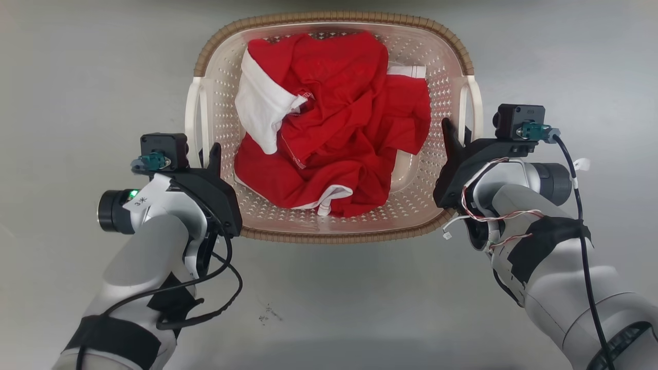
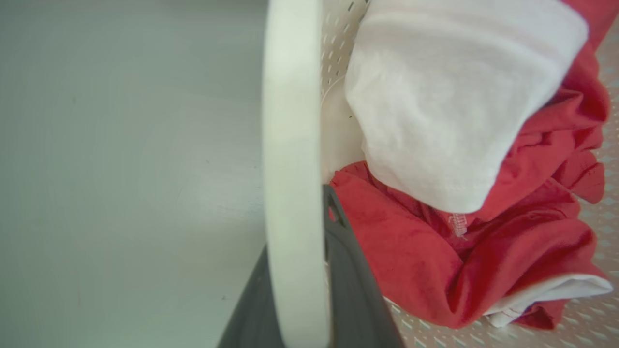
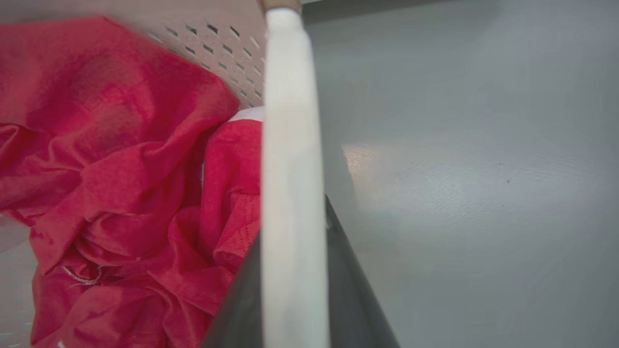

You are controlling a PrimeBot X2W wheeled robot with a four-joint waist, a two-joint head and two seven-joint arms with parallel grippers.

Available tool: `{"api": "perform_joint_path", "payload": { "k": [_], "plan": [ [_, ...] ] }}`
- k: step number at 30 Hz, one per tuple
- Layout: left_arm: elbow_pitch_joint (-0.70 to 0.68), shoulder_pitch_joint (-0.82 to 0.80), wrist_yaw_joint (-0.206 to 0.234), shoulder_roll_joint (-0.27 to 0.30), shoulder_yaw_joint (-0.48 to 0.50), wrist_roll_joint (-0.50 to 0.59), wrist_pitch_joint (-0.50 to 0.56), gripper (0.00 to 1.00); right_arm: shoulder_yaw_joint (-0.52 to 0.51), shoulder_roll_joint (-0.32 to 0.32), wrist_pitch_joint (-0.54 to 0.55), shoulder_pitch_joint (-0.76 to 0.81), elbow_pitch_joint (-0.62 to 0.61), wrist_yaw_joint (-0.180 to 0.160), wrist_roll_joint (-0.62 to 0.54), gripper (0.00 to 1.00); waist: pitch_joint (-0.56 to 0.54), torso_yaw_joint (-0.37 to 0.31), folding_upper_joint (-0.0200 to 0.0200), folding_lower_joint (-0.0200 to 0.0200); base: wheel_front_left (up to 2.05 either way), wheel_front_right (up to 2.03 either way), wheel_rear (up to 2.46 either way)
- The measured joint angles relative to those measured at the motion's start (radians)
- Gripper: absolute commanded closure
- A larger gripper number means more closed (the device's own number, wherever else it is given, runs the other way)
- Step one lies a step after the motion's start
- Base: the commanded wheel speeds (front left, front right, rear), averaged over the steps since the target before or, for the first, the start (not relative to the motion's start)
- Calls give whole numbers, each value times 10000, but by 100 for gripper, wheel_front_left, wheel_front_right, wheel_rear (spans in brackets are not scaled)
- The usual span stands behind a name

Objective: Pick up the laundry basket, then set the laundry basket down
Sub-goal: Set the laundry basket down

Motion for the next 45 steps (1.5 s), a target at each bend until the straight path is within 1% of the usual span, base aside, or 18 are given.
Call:
{"api": "perform_joint_path", "payload": {
  "k": [8,18,20,29,30,31,32,33,34,35,36,45],
  "plan": [
    [127,-339,-12,-2,-4,27,-270,100,19,4,-136,-221,52,71,0,100,254,62,-2,-2,0,0,0],
    [265,-807,-17,-4,-2,84,-441,100,65,-15,-222,-649,79,71,-27,100,760,59,-2,-2,0,0,0],
    [347,-807,-88,-15,-10,84,-527,100,92,-12,-268,-645,100,75,-29,100,847,66,-2,-1,0,0,0],
    [541,-930,-176,-56,-50,144,-631,100,157,-23,-397,-647,105,86,-29,100,881,103,-4,-3,0,0,0],
    [571,-936,-176,-58,-73,151,-662,100,165,-21,-397,-647,105,86,-29,94,872,104,-4,-2,0,0,0],
    [608,-937,-178,-58,-88,171,-683,100,171,-19,-397,-647,104,86,-29,78,861,103,-3,-2,0,0,0],
    [633,-941,-178,-58,-98,171,-694,82,178,-17,-397,-646,104,86,-29,50,849,101,-3,-1,0,0,0],
    [650,-958,-178,-48,-117,180,-727,58,198,-15,-393,-638,107,86,-29,0,837,99,-3,-2,0,0,0],
    [663,-973,-182,-40,-140,228,-752,19,217,-12,-395,-622,107,86,-29,0,822,97,-3,-2,0,0,0],
    [673,-993,-188,-42,-148,263,-780,19,232,12,-397,-620,104,86,-29,0,803,93,-3,-2,0,0,0],
    [686,-1009,-190,-48,-150,263,-794,0,245,44,-401,-617,96,86,-29,0,778,89,-4,-2,0,0,0],
    [911,-1011,-188,-33,-146,280,-955,0,290,77,-443,-499,128,86,4,0,406,42,-3,-2,0,0,0]
  ]
}}
